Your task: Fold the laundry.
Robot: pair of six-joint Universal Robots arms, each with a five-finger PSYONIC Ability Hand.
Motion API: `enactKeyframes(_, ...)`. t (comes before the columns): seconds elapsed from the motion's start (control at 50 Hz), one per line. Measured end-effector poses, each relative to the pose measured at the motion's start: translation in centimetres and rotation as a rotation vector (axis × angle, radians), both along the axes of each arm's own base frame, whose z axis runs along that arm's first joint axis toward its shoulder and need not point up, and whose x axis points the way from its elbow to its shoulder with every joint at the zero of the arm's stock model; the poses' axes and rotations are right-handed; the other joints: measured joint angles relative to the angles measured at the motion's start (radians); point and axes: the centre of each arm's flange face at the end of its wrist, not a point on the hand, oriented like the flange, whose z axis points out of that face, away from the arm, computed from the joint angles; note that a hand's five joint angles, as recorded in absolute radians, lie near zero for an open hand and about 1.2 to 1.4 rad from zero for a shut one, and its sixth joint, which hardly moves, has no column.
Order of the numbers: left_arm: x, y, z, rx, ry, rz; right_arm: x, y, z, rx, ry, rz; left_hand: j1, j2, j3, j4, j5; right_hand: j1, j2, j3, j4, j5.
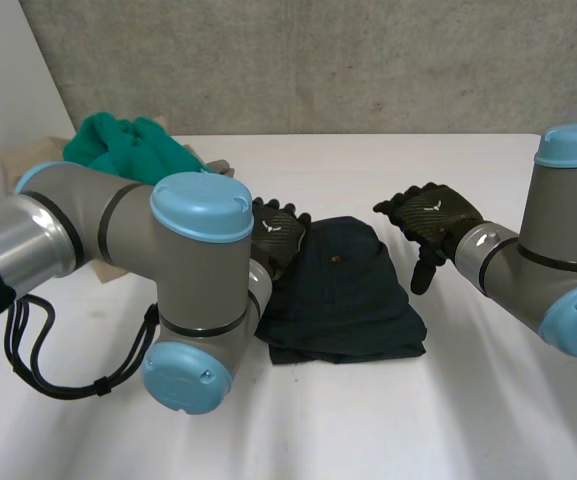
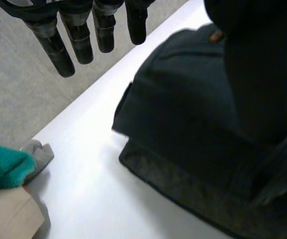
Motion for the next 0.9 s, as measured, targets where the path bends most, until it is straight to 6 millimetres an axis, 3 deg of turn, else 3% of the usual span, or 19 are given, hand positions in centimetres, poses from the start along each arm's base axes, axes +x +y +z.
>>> enactKeyframes(0.1, -0.2, 0.8, 1.0, 0.003, 0.036, -0.021, 0.5, 1.2, 0.7, -0.002, -0.020, 0.019, 0.000, 0.000, 0.000, 0.000, 0.000, 0.000, 0.000, 0.000, 0.000, 0.000)
enactKeyframes(0.18, -0.2, 1.1, 0.7, 0.025, 0.049, -0.031, 0.7, 1.7, 0.5, 0.018, -0.033, 0.029, 0.000, 0.000, 0.000, 0.000, 0.000, 0.000, 0.000, 0.000, 0.000, 0.000)
enactKeyframes(0.38, 0.2, 1.0, -3.3, 0.111, -0.013, -0.018, 1.4, 1.5, -4.5, 0.118, -0.024, 0.057, 0.000, 0.000, 0.000, 0.000, 0.000, 0.000, 0.000, 0.000, 0.000, 0.000)
enactKeyframes(0.5, 0.3, 0.8, -3.9, 0.121, -0.028, -0.014, 1.2, 0.7, -4.8, 0.075, -0.014, 0.030, 0.000, 0.000, 0.000, 0.000, 0.000, 0.000, 0.000, 0.000, 0.000, 0.000)
enactKeyframes(0.62, 0.3, 1.0, -1.8, 0.092, 0.011, -0.025, 0.6, 0.7, -1.9, 0.005, -0.046, -0.007, 0.000, 0.000, 0.000, 0.000, 0.000, 0.000, 0.000, 0.000, 0.000, 0.000)
enactKeyframes(0.76, 1.2, 2.3, 3.9, 0.011, 0.113, -0.057, -2.1, 0.9, 0.9, 0.022, -0.205, -0.145, 0.000, 0.000, 0.000, 0.000, 0.000, 0.000, 0.000, 0.000, 0.000, 0.000)
enactKeyframes(0.82, 1.8, 3.1, 5.6, -0.005, 0.146, -0.090, -3.7, 1.1, 0.6, 0.099, -0.302, -0.222, 0.000, 0.000, 0.000, 0.000, 0.000, 0.000, 0.000, 0.000, 0.000, 0.000)
enactKeyframes(0.9, 2.8, 4.0, 6.3, 0.013, 0.180, -0.144, -5.0, 2.4, -1.5, 0.262, -0.414, -0.274, 0.000, 0.000, 0.000, 0.000, 0.000, 0.000, 0.000, 0.000, 0.000, 0.000)
